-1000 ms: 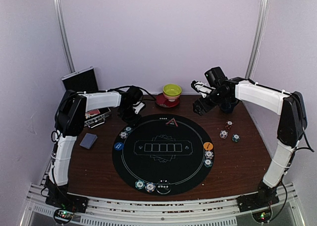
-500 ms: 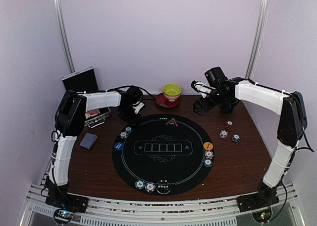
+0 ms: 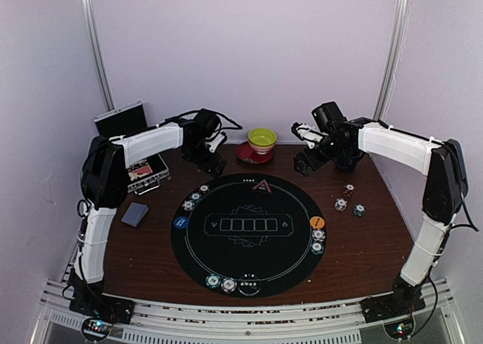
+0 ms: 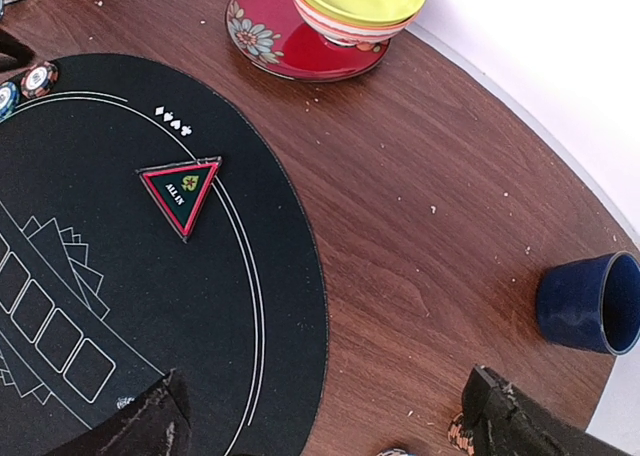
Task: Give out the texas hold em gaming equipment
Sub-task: Pick up the pile of poker chips from the pile of poker chips.
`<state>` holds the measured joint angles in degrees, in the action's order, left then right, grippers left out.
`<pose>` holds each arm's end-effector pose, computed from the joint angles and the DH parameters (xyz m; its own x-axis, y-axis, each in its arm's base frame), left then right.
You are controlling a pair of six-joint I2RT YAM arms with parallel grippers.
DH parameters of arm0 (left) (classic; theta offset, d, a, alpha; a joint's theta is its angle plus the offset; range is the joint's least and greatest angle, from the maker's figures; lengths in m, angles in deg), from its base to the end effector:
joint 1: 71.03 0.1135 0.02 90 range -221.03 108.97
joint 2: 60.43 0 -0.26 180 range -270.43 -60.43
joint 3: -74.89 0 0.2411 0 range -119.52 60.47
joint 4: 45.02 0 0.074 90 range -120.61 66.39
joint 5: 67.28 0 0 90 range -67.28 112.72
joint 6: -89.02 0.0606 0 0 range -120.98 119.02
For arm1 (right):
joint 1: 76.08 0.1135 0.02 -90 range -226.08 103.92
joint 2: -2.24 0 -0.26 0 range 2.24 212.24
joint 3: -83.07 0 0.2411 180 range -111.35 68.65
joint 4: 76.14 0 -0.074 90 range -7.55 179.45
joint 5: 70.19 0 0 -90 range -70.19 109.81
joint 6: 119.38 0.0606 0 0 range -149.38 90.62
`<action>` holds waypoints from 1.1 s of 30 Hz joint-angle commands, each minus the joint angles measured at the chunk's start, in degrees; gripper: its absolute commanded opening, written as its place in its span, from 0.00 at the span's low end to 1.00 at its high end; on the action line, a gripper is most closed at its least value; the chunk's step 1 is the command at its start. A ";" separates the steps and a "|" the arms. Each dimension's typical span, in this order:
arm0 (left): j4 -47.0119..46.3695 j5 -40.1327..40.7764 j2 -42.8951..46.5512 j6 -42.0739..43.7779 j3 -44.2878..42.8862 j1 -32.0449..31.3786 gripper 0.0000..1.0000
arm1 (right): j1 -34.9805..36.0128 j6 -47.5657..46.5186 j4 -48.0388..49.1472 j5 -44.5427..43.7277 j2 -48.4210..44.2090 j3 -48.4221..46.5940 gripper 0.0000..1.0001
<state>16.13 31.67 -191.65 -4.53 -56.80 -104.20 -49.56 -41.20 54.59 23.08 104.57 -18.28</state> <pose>0.4220 -0.2646 0.1943 -0.7579 0.4223 -0.4971 0.4306 0.8964 0.1051 0.3587 0.1829 0.2600 -0.5754 -0.5157 -0.6349 -0.6092 0.7881 -0.0881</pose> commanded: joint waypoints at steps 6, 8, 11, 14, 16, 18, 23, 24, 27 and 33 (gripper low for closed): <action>1.59 2.96 18.37 -7.46 8.47 -7.30 0.98 | -3.06 1.10 0.52 -1.64 -2.31 0.25 0.98; -0.74 2.82 22.99 -8.77 15.33 -8.17 0.98 | -4.96 1.52 0.36 -1.00 -2.59 -0.05 0.98; -4.23 1.64 29.87 -11.08 26.48 -8.56 0.98 | -8.30 2.21 -1.12 -0.80 -1.95 -1.04 0.98; -7.15 2.09 36.30 -12.26 35.04 -8.75 0.98 | -10.79 2.56 -2.04 -1.85 -1.06 -0.93 0.98; -9.44 2.63 39.64 -12.22 39.93 -8.69 0.98 | -12.62 2.97 -2.40 -2.09 -0.48 -0.90 0.97; -11.41 3.30 42.48 -12.18 43.86 -8.67 0.98 | -14.63 3.51 -3.26 -2.08 0.22 -1.10 0.97; -13.37 0.56 47.30 -12.07 48.77 -8.67 0.98 | -19.04 4.02 -4.30 -1.36 2.70 -1.26 0.96; -13.90 0.20 48.15 -11.96 49.59 -8.70 0.98 | -19.57 3.84 -4.46 -1.37 3.30 -1.14 0.96; -15.77 1.11 50.98 -11.68 52.49 -8.73 0.98 | -20.89 3.32 -4.69 -1.33 4.76 -0.45 0.95; -17.85 2.45 52.92 -11.22 56.19 -8.69 0.98 | -22.19 2.21 -4.95 -1.07 8.53 0.44 0.93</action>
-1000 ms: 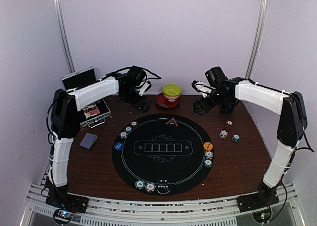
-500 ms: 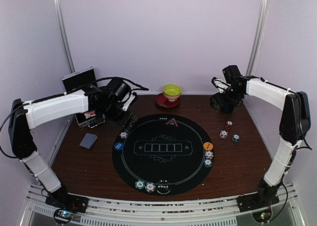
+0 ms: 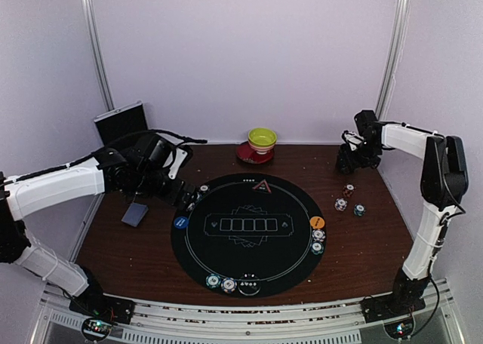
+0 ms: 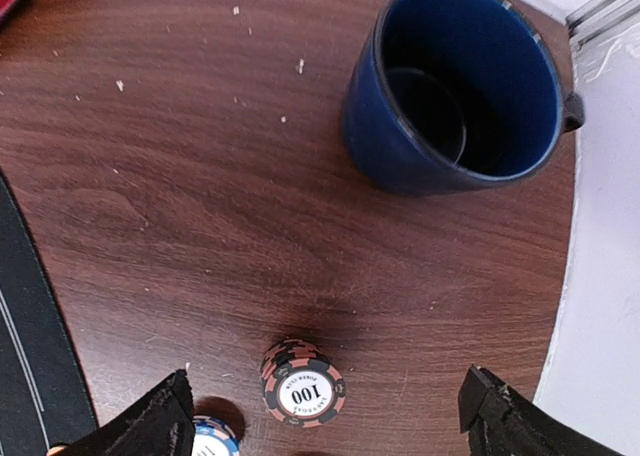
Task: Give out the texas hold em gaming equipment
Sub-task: Pick up the pile of poker chips from the pile of poker chips.
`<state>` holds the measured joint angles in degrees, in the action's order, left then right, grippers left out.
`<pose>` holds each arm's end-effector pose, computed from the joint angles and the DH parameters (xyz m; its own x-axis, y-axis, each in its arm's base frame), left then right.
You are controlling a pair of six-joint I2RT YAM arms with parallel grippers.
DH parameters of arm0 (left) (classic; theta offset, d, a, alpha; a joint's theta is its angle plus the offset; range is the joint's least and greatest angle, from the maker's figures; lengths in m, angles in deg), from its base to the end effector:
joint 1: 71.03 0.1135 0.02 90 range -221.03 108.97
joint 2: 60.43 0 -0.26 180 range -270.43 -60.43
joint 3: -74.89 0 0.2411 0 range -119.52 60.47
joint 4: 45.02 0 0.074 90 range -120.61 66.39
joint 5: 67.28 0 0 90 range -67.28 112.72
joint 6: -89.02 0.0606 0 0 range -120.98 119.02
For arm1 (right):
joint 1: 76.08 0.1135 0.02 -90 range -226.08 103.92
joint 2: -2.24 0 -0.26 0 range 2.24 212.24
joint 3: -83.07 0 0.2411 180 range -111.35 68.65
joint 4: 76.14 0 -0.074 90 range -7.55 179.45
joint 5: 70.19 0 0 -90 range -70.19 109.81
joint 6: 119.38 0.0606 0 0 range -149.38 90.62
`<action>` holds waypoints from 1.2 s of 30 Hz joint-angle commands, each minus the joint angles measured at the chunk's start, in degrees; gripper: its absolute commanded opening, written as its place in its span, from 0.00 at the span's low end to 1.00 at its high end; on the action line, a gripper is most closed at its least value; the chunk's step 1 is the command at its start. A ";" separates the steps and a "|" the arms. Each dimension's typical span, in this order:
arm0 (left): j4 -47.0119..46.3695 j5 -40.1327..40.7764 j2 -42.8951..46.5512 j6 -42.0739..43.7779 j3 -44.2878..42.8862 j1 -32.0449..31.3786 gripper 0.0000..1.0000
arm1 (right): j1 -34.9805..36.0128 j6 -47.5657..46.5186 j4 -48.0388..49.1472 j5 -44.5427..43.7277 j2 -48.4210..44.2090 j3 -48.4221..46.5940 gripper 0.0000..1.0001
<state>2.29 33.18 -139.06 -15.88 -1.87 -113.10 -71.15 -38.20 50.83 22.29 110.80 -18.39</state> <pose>0.2279 -0.1909 0.2594 -0.6897 0.2819 -0.6670 0.4072 0.9127 -0.0353 0.4073 0.0378 0.2135 -0.8373 -0.2260 -0.4979 -0.2385 0.9703 -0.0393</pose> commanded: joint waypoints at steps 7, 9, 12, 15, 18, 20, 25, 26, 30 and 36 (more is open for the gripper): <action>-3.86 1.67 -0.28 0.44 1.09 0.18 0.98 | -2.62 -1.70 -3.90 1.89 5.60 0.26 0.88; -3.98 2.14 0.03 0.48 1.09 0.19 0.98 | -3.47 -1.96 -4.70 2.65 5.58 0.08 0.87; -3.90 2.08 -0.18 0.47 1.02 0.19 0.98 | -4.39 -2.44 -5.23 3.62 5.21 0.38 0.85; -3.89 2.17 -0.30 0.44 1.07 0.18 0.98 | -4.60 -2.56 -5.99 5.49 4.51 0.55 0.84; -3.94 2.47 -0.70 0.37 1.09 0.19 0.98 | -4.49 -2.63 -5.64 6.28 3.07 1.84 0.84; -3.89 2.17 -1.18 0.47 0.92 0.17 0.98 | -4.48 -2.56 -4.85 5.87 2.33 2.78 0.84; -3.88 2.86 -1.14 0.46 0.91 0.22 0.98 | -4.21 -2.09 -3.97 5.65 3.33 2.86 0.83; -3.90 3.08 -1.03 0.48 0.91 0.18 0.98 | -3.92 -2.08 -3.84 5.45 3.53 2.85 0.83; -3.90 3.74 -0.95 0.48 0.87 0.19 0.98 | -3.09 -2.08 -2.86 4.74 2.98 3.09 0.83; -3.82 4.13 -1.60 0.63 0.78 0.18 0.98 | -1.72 -2.60 -2.41 4.33 3.65 3.31 0.83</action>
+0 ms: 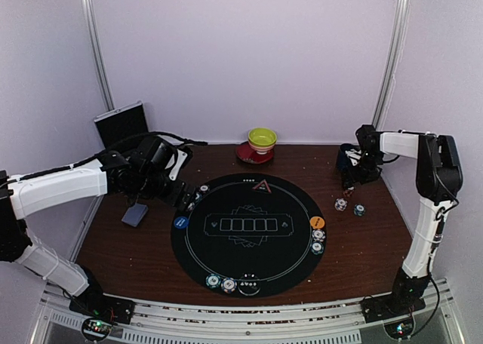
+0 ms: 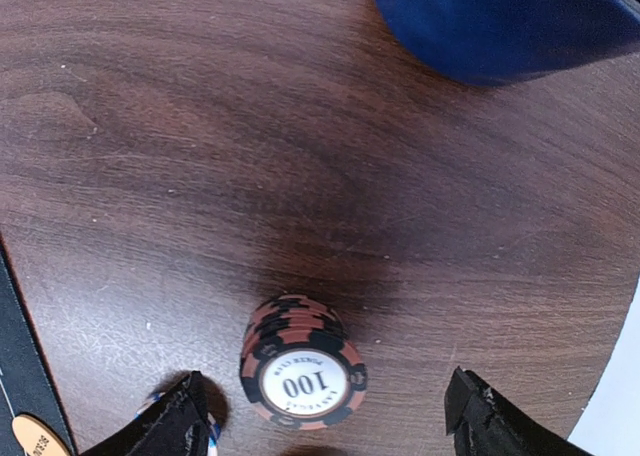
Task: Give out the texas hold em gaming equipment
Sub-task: Pick up the pile of poker chips from the pile of poker chips.
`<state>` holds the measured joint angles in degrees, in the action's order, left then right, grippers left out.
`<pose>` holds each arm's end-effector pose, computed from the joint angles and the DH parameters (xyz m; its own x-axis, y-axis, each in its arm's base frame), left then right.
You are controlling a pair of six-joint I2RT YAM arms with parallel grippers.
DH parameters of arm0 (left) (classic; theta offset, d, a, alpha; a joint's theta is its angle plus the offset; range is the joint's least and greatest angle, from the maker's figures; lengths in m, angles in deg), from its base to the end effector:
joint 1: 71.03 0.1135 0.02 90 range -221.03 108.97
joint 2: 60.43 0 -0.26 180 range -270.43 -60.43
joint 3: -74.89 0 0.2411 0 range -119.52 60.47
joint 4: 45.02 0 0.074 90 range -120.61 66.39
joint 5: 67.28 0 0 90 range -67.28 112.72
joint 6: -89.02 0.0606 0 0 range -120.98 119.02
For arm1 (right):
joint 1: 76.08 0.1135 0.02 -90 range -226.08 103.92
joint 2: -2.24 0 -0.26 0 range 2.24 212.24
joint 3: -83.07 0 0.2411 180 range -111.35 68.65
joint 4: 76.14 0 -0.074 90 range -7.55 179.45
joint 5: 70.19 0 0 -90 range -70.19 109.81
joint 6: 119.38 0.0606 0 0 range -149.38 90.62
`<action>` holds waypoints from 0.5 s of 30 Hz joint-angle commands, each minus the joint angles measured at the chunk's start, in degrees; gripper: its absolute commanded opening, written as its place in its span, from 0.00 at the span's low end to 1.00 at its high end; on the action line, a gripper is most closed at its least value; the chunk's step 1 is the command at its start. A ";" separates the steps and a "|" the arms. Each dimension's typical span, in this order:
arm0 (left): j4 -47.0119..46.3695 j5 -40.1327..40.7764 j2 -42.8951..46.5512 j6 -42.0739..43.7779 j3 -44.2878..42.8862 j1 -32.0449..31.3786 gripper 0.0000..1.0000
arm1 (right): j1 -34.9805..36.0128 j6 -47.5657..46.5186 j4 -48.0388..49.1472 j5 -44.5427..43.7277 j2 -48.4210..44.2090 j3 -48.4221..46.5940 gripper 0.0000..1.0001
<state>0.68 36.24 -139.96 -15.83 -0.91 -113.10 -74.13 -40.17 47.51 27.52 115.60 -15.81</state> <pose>0.2320 -0.1904 0.2525 -0.6831 0.2809 -0.6742 0.3761 0.9266 0.0050 0.4000 0.0218 0.1653 -0.9128 -0.2167 -0.3463 -0.2531 0.9654 0.0630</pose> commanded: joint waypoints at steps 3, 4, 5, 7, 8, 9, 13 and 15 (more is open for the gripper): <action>-2.11 1.39 -0.72 0.59 -0.18 0.20 0.98 | 1.80 -0.50 1.10 -1.88 -0.80 0.71 0.83; -2.11 1.55 -0.66 0.61 -0.20 0.20 0.98 | 1.82 -0.38 1.25 -2.16 -0.82 0.71 0.83; -2.11 1.53 -0.70 0.61 -0.18 0.19 0.98 | 1.82 -0.30 1.35 -2.43 -0.77 0.77 0.82; -2.10 1.59 -0.76 0.54 -0.23 0.22 0.98 | 1.82 -0.20 1.33 -2.64 -0.57 0.88 0.81; -2.11 1.55 -0.84 0.60 -0.23 0.23 0.98 | 1.82 -0.28 1.26 -2.62 -0.40 0.88 0.81; -2.11 1.59 -0.88 0.57 -0.23 0.21 0.98 | 1.82 -0.29 1.23 -2.62 -0.13 0.88 0.80; -2.11 1.65 -1.15 0.67 -0.23 0.19 0.98 | 1.82 0.01 1.18 -3.40 0.90 0.79 0.77; -2.11 1.67 -1.16 0.68 -0.23 0.17 0.98 | 1.82 0.15 1.28 -3.54 1.31 0.75 0.75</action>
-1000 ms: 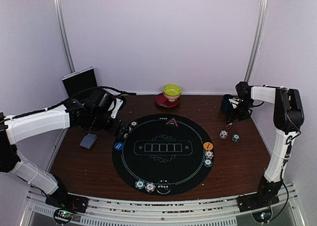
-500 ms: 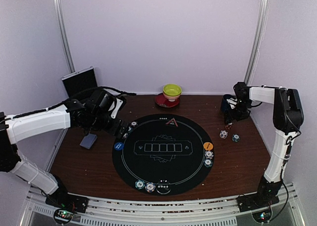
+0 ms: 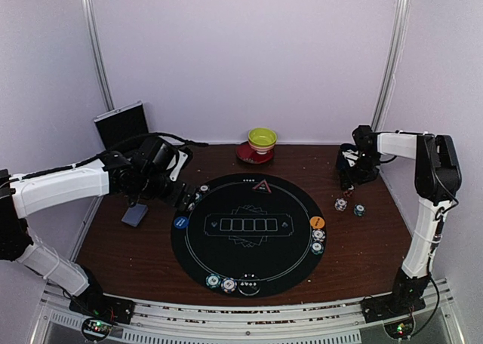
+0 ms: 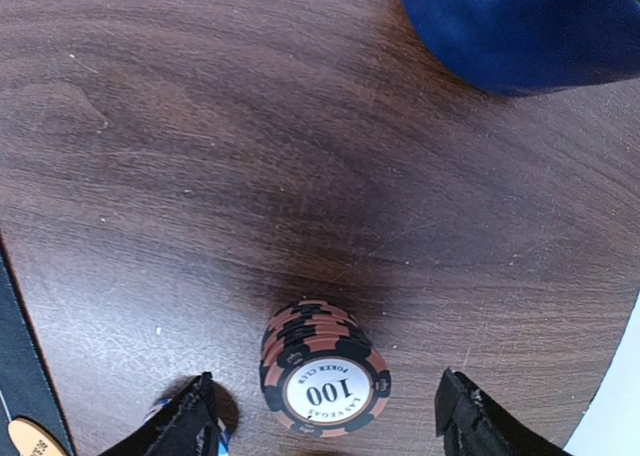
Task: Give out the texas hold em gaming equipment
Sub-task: Pick up the pile of poker chips from the pile of poker chips.
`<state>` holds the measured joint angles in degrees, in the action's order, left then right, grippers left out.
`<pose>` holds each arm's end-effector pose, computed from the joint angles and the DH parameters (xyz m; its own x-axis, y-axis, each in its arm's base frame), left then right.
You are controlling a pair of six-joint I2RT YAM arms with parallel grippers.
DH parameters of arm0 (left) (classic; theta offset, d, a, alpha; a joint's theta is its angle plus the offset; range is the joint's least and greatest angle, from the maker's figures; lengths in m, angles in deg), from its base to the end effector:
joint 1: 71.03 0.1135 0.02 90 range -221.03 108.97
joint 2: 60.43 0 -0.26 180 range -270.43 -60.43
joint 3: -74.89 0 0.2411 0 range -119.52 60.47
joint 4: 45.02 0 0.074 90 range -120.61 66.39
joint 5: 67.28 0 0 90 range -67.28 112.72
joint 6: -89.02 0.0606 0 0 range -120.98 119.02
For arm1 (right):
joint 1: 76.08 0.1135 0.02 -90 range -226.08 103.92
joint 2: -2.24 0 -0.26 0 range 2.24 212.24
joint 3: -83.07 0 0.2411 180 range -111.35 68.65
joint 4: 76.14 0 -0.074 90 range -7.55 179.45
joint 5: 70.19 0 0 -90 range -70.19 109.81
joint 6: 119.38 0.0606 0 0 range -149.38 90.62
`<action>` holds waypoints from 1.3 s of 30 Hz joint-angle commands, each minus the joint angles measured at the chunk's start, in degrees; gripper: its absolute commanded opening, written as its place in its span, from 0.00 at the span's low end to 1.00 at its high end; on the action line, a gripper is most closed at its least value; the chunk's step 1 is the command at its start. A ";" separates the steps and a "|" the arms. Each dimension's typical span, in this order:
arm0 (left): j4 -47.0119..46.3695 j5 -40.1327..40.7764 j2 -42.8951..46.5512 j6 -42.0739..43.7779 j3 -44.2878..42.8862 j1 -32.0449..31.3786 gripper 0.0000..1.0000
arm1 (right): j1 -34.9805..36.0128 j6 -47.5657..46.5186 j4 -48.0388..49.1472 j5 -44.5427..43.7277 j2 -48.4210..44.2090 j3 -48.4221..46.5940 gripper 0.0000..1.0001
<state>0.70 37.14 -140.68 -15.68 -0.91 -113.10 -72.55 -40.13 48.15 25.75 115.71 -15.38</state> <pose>0.2338 -0.1907 0.2491 -0.6860 0.2882 -0.6681 0.3685 0.9294 0.0224 0.3996 0.0309 0.1628 -0.9079 -0.2419 -0.3424 -0.2694 0.9624 0.0344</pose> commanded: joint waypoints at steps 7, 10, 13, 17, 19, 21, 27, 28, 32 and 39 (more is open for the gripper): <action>-2.13 0.86 -0.83 0.54 -0.23 0.23 0.98 | 0.23 0.00 0.65 -1.63 1.61 0.27 0.71; -2.13 0.82 -0.96 0.56 -0.23 0.22 0.98 | 0.25 0.11 0.78 -1.63 1.65 0.23 0.70; -2.12 0.86 -1.02 0.59 -0.23 0.17 0.98 | 0.25 0.06 0.94 -1.78 1.92 0.18 0.69; -2.13 1.07 -1.14 0.63 -0.23 0.15 0.98 | 0.25 0.18 1.30 -1.89 1.96 0.16 0.65; -2.13 1.10 -1.31 0.61 -0.30 0.18 0.98 | 0.25 0.15 1.20 -1.78 1.95 0.18 0.63; -2.13 1.12 -1.40 0.60 -0.31 0.15 0.98 | 0.24 0.00 1.12 -1.65 2.05 0.18 0.62; -2.06 1.07 -1.49 0.70 -0.31 0.22 0.98 | 0.25 -0.13 0.92 -1.18 2.28 0.09 0.60; -2.12 1.08 -1.48 0.72 -0.31 0.19 0.98 | 0.23 -0.15 1.00 -1.19 2.33 0.09 0.60; -2.13 1.03 -1.49 0.70 -0.31 0.15 0.98 | 0.25 -0.07 0.97 -1.11 2.37 0.09 0.59; -2.07 1.10 -1.49 0.64 -0.31 0.18 0.98 | 0.24 -0.09 1.01 -1.01 2.73 0.09 0.58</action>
<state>0.70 37.53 -141.55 -15.46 -0.91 -113.10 -72.55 -40.10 48.78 24.98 117.57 -15.38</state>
